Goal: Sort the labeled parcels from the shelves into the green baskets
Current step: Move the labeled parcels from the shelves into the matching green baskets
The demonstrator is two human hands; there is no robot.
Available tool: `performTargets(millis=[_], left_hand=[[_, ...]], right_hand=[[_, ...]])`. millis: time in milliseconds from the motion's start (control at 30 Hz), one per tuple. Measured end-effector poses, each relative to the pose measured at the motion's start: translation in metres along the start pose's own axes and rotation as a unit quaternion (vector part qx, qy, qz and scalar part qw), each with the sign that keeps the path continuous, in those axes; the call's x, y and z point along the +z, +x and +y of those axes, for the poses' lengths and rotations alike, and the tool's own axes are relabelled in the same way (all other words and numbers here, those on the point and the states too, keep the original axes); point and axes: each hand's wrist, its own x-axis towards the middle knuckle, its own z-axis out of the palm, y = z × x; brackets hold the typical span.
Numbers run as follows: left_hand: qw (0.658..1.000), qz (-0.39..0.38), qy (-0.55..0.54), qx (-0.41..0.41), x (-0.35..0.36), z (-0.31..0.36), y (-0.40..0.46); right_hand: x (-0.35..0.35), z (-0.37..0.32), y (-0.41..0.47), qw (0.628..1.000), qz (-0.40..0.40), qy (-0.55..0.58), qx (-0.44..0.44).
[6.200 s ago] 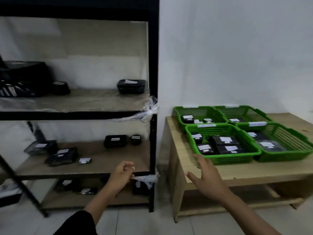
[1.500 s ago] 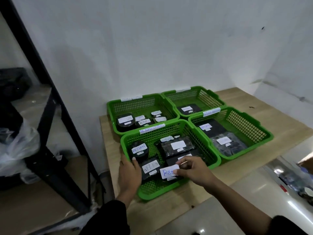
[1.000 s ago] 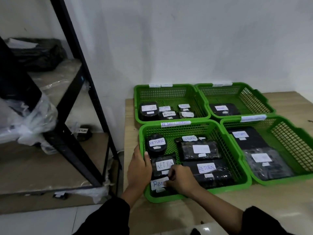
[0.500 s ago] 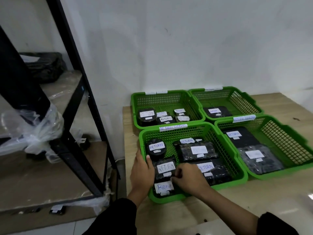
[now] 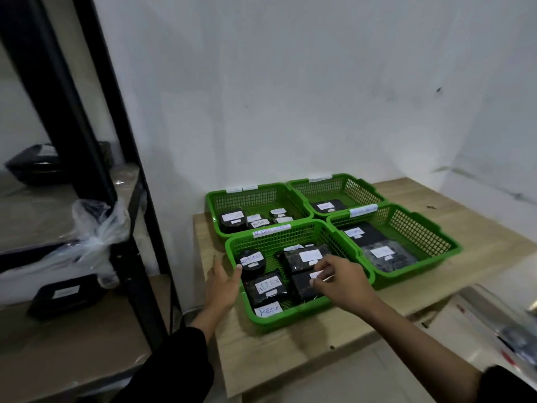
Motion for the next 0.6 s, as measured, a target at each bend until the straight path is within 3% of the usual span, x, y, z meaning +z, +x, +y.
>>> performTargets(millis=[100,300,600], left_hand=[[0.999,0.012,-0.018,0.032,-0.032,0.000,-0.032],[0.998,0.038,-0.041,-0.006,-0.086,-0.019,-0.142],[0.996,0.040,-0.023,-0.073,-0.153,-0.084,-0.288]], right_hand=[[-0.012,-0.010,-0.027,0.999,0.017,-0.004,-0.027],[-0.007,-0.030,-0.116,0.997,0.009,0.037,-0.072],[0.048,-0.066,-0.245,0.988,-0.111,0.067,-0.089]])
